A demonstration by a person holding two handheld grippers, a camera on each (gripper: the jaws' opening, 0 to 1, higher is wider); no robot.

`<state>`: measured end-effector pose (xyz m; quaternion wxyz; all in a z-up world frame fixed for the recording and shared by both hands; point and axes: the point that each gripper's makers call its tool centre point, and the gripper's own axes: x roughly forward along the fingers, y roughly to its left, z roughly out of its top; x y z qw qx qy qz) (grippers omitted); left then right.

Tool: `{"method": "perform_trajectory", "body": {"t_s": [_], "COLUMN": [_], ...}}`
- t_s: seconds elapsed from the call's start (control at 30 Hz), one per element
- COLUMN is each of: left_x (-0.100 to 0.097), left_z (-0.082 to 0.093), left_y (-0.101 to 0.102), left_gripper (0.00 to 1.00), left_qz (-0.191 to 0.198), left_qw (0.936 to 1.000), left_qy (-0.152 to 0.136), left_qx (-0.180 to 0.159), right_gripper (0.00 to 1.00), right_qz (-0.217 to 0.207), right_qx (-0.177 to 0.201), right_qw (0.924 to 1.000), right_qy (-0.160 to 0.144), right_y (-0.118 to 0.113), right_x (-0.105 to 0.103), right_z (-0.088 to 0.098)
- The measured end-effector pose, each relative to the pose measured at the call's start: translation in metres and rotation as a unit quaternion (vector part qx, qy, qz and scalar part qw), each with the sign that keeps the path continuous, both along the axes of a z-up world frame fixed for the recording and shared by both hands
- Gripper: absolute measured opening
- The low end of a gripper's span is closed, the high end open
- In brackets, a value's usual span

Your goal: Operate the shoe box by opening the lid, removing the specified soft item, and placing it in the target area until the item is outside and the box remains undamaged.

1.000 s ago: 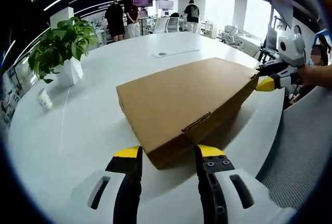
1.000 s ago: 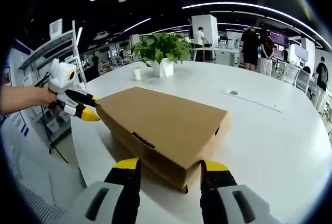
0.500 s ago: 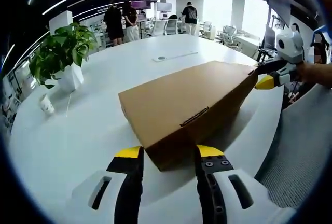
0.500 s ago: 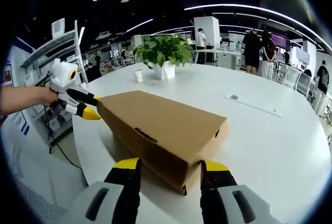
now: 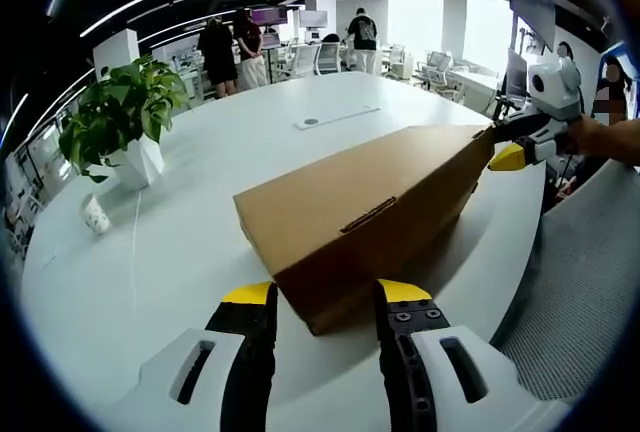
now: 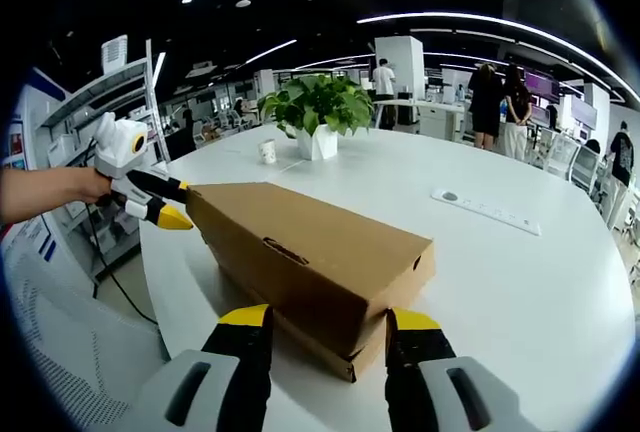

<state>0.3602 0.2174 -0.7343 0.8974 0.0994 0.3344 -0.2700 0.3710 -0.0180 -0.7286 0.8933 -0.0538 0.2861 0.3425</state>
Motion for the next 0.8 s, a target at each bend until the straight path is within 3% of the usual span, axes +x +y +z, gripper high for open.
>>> {"method": "perform_trajectory", "body": {"t_s": [0.8], "left_x": [0.009], "left_z": [0.024], "left_y": [0.003], "left_gripper": [0.35], "left_qz": [0.003], "left_qw": [0.9996], "left_qy": [-0.028], "left_qx": [0.001], "right_gripper": [0.4], "right_qz": [0.007], "right_qx": [-0.015], "right_qw": [0.9997], "right_qy": [-0.019], "right_y": [-0.001], "right_x": [0.007], "right_z": [0.02]}}
